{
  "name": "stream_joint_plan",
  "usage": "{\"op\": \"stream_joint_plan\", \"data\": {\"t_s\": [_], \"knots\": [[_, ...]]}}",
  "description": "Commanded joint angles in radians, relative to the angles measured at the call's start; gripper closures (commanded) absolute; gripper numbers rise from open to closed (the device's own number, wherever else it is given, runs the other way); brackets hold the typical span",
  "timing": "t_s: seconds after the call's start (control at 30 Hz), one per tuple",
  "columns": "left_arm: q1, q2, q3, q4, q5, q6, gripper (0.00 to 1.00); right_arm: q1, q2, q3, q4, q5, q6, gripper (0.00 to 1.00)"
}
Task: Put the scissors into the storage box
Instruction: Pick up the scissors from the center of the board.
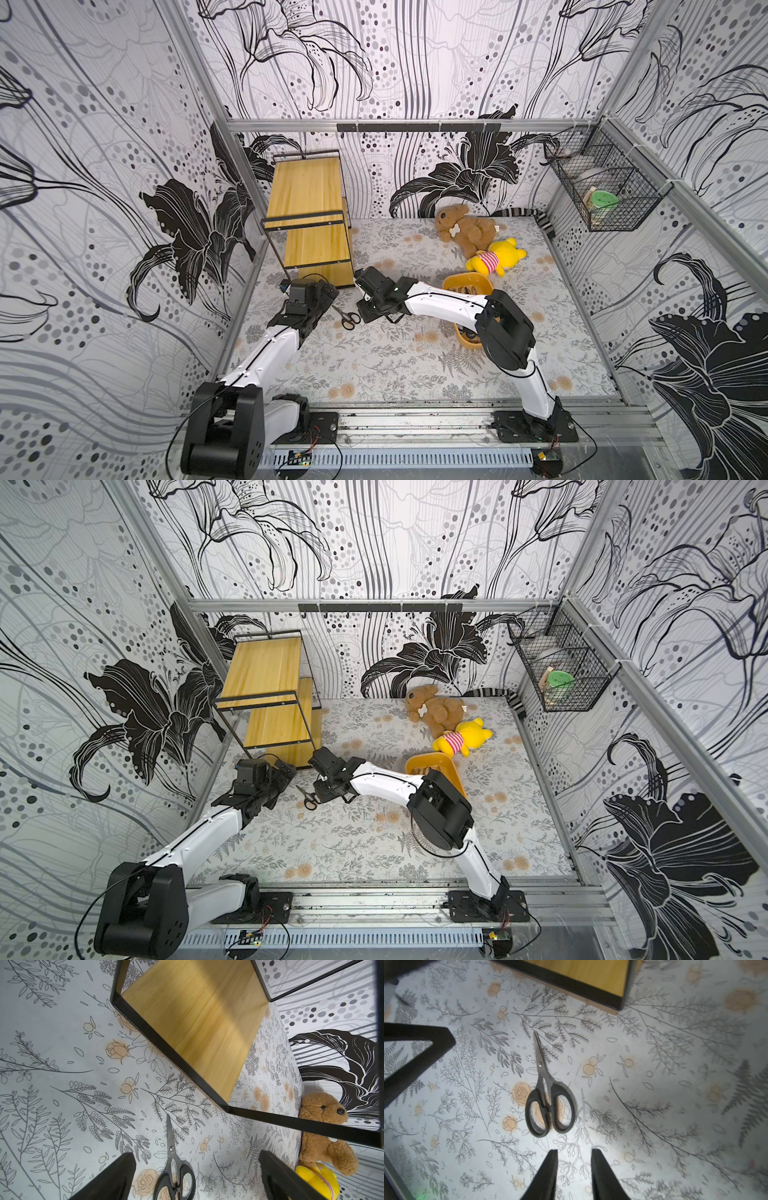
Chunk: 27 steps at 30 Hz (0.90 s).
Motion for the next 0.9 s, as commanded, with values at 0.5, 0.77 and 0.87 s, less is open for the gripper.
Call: {"op": "stream_joint_plan", "data": {"t_s": [0.5,0.77,0.87], "knots": [[0.049,-0.065,-0.039,0.003,0.055,0.045,0.03,0.047,0.213,0.253,-0.164,0.126,-0.098,0.70],[0.058,-0.079,-0.050,-0.006,0.063,0.048,0.03,0.051,0.263,0.309,-0.218,0.186,-0.109,0.71],[0.060,-0.080,-0.051,-0.006,0.065,0.048,0.03,0.051,0.279,0.320,-0.237,0.187,-0.118,0.72]]}}
